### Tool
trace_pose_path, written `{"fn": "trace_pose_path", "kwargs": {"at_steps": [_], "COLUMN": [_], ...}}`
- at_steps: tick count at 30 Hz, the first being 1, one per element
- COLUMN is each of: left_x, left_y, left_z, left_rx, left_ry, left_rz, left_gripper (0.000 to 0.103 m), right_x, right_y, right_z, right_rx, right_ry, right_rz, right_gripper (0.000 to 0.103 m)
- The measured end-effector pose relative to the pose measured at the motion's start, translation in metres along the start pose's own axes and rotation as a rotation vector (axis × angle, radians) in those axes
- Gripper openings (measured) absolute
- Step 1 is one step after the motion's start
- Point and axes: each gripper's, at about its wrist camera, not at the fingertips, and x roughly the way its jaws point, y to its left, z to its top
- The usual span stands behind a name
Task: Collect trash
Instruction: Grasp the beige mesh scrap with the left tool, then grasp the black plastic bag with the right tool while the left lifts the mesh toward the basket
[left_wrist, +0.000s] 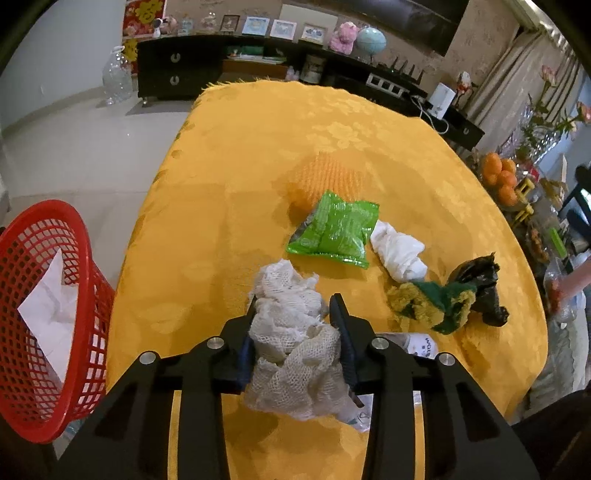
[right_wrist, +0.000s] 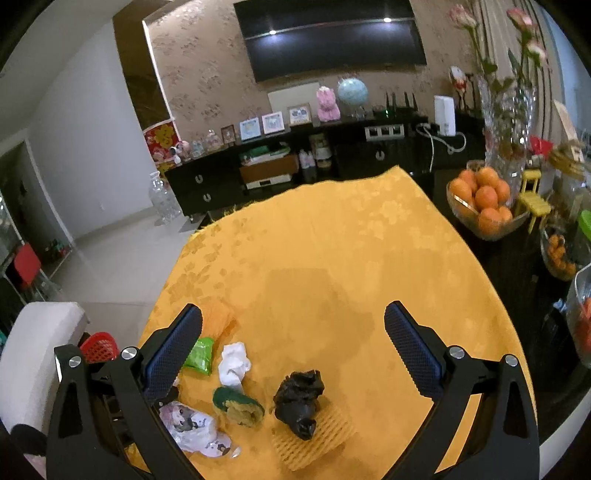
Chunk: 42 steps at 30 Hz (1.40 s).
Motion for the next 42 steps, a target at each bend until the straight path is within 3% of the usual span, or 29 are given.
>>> {"fn": "trace_pose_path", "kwargs": {"at_steps": [9,19,21,25,30,37,42], "left_x": [-0.040,-0.076,-0.079,-0.083,-0.085,-0.092,-0.101], "left_y": [0.009,0.015,0.017,0.023,0.028,0.031,0.031], "left_z": [0.014,0.021,0.021,0.021,0.020,0.020,0.022], "left_rx": [-0.046,-0.041,-0.042,-0.045,-0.052,-0.053,-0.053], "left_ry": [-0.104,-0.195,-0.202,-0.204,-0.206,-0.228,-0.263], "left_rz": [-0.009,0.017,0.021,0.027,0.039,0.060,0.084], "left_gripper": [0.035,0.035,0.035,0.035,0.035,0.035,0.035], "right_x": [0.032,0.082,0.088,0.101,0.111,0.108,0.091], "right_y": [-0.003,-0.002,-0.003,0.001,0.005,0.003,0.003], "right_z": [-0.016,-0.051,-0.056,-0.068,-0.076,-0.071,-0.052], "right_rx": [0.023,-0.011,-0.026,-0.065,-0.100,-0.084,-0.063], "right_ry": [0.131,0.299,0.323,0.373,0.416,0.401,0.311], "right_rz": [0.021,-0.051,-0.058,-0.063,-0.045,-0.030,-0.037], "right_gripper": [0.096,0.095,0.092,0.076,0.044,0.038,0.038]}}
